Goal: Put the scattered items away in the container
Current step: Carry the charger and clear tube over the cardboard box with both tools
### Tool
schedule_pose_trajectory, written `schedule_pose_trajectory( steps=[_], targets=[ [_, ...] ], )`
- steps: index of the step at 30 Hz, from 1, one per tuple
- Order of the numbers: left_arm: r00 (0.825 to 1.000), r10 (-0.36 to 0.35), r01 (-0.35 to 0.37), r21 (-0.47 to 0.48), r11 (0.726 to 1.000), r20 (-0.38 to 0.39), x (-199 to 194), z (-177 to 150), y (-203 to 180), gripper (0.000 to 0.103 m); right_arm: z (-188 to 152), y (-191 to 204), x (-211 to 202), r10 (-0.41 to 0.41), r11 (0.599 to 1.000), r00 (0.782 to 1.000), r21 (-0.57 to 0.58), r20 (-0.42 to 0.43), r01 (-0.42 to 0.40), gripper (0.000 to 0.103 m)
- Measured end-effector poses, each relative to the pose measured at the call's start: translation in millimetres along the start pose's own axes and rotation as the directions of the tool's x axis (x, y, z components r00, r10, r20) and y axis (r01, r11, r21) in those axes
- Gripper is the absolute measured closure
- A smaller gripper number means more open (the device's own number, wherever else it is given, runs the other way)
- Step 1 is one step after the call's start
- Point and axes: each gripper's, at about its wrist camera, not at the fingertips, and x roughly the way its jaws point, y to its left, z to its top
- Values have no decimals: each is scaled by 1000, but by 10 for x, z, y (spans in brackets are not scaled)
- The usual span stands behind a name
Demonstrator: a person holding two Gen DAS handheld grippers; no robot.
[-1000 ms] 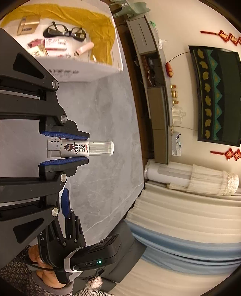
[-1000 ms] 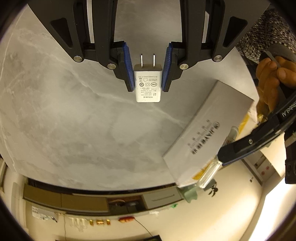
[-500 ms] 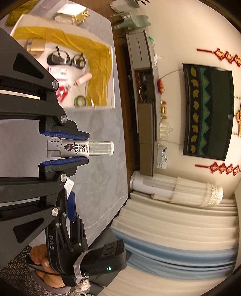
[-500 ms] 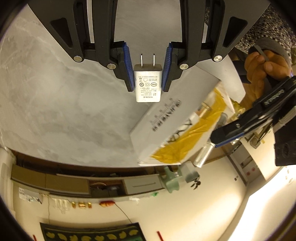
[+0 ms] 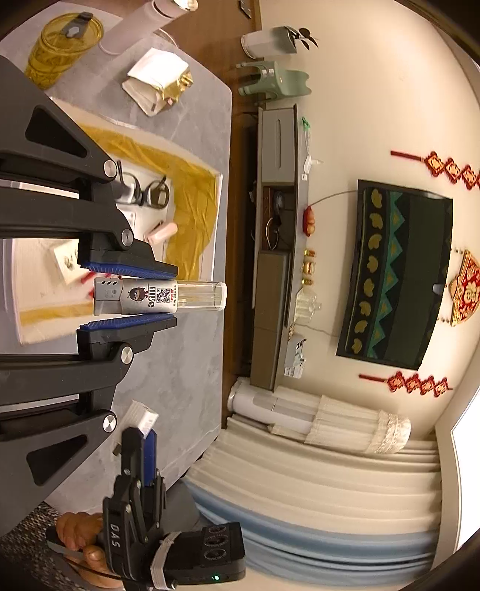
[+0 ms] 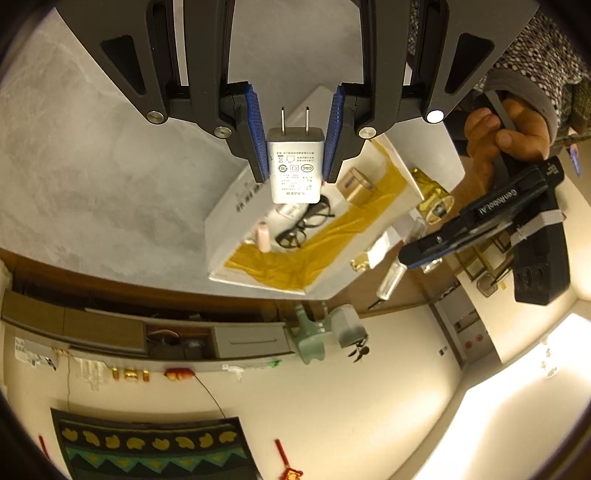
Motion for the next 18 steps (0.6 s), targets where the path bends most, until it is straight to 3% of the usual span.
schedule_pose_trajectory(
  steps=[10,18],
  targets=[
    [999,28,-28,-12,1000,-27,-17,-52,215,83,261,224,78,12,999,1000,-48,19,-11,71],
    [993,67,-64,32,997,-102,106,-142,285,83,489,333,219,23,997,1000,-73,10,-22,71]
  ],
)
